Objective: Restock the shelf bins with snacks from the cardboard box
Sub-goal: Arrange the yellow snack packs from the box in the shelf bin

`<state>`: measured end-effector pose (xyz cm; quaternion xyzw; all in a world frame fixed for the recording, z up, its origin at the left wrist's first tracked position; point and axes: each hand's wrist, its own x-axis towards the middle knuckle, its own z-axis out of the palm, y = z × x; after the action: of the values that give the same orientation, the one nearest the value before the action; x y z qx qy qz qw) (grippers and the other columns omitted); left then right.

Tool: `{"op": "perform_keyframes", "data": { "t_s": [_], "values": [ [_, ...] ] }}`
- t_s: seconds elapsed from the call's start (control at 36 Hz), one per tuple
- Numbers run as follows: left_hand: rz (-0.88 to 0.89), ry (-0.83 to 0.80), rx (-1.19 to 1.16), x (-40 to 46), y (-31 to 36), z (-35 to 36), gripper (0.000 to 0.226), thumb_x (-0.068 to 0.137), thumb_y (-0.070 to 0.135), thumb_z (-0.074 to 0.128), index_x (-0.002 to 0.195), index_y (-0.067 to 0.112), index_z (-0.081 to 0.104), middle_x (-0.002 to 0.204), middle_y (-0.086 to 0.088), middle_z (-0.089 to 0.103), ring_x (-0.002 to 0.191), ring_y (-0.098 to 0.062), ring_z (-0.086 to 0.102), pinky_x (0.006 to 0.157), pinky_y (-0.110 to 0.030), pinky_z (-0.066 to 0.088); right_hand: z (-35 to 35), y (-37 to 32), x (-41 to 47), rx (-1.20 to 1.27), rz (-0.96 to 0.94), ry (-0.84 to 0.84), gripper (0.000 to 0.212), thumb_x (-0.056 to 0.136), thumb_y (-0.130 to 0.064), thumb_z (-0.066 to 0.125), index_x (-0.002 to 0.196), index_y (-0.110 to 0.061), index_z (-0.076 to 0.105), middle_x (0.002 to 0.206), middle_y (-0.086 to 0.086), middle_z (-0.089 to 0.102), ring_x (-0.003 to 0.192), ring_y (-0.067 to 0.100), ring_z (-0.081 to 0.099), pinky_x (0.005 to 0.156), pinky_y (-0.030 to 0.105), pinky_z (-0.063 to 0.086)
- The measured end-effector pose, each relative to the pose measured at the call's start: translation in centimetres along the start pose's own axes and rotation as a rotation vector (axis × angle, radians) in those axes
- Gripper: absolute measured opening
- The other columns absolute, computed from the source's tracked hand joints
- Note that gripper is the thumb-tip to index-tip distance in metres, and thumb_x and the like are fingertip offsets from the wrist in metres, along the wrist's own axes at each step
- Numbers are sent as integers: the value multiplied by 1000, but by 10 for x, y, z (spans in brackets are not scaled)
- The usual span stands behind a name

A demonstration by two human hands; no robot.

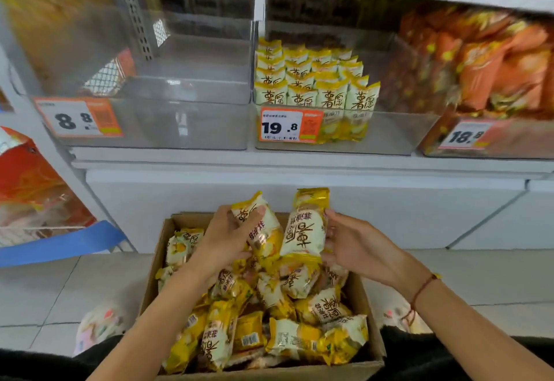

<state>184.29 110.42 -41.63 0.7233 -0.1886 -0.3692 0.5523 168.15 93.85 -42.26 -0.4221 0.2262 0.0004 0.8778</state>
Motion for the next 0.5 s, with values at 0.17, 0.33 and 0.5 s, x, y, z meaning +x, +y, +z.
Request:
{"op": "perform_keyframes", "data": {
  "t_s": [0.17,0.33,0.5],
  "values": [
    [109,1,34,1,33,21,22,83,44,67,97,32,56,104,8,62,92,-3,60,75,-31,57,20,-25,-11,-33,-29,138,38,86,-39,61,113,-12,67,108,10,68,99,26,68,73,39,57],
    [150,-84,-27,-3,61,31,28,85,41,66,109,27,61,106,6,67,85,-5,69,70,-24,58,27,-50,-23,-496,-118,267,58,77,-24,76,129,-28,53,115,5,70,105,21,67,92,38,53],
    [242,-79,-162,5,102,38,32,79,33,70,110,28,60,103,10,69,85,-1,68,71,-22,58,28,-105,-35,-623,-328,570,58,57,-32,87,109,-18,64,105,5,69,95,16,67,76,24,54]
  ]
}}
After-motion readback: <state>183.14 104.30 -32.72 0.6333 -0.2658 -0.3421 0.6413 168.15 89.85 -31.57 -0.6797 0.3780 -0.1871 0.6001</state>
